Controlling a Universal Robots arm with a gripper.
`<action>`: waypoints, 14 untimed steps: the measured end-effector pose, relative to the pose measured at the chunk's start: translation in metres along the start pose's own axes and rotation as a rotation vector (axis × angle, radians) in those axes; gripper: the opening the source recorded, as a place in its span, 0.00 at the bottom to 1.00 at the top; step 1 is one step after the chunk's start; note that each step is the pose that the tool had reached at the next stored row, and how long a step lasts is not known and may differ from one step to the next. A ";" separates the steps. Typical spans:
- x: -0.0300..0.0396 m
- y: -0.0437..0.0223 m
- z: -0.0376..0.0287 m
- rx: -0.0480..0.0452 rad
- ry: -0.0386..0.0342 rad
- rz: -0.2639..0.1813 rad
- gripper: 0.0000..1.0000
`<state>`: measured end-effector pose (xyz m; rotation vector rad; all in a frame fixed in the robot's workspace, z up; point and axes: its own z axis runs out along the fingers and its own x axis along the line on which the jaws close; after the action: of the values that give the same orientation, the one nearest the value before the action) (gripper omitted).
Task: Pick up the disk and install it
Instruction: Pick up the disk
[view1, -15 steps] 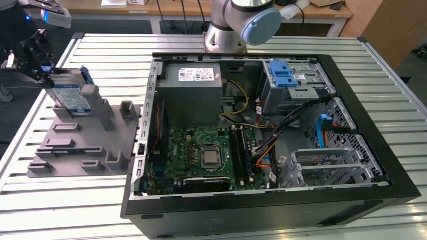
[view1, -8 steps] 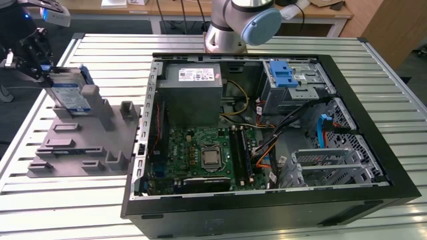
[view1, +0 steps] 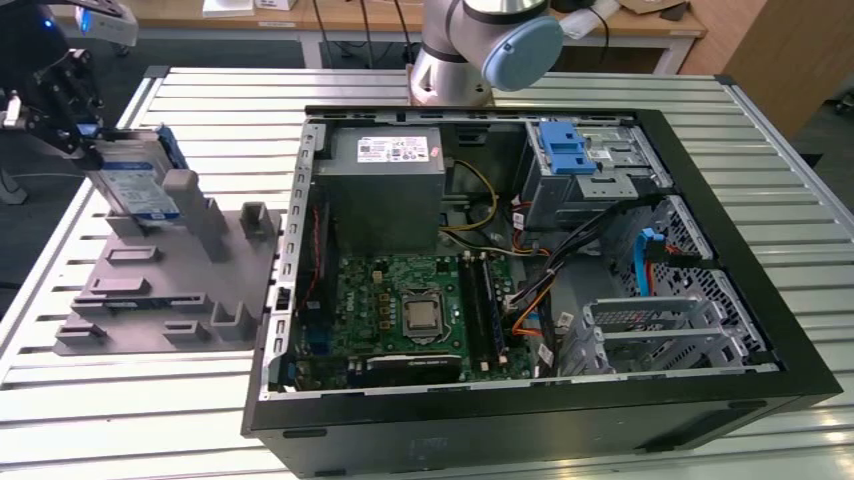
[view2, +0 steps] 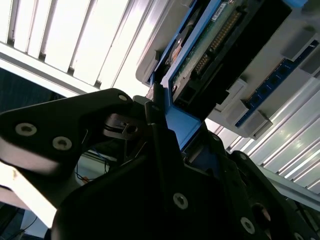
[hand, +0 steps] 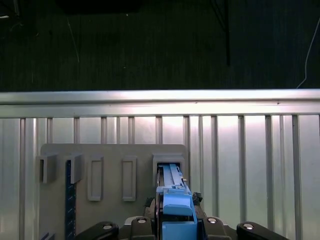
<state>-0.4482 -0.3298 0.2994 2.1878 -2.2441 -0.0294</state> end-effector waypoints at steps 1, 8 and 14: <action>0.0000 0.0000 -0.0010 -0.0001 0.0000 0.000 0.36; 0.0000 0.0001 -0.0050 0.0000 0.0000 0.000 0.36; 0.0000 0.0001 -0.0052 -0.0001 0.0000 0.000 0.36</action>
<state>-0.4482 -0.3298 0.3047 2.1878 -2.2441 -0.0295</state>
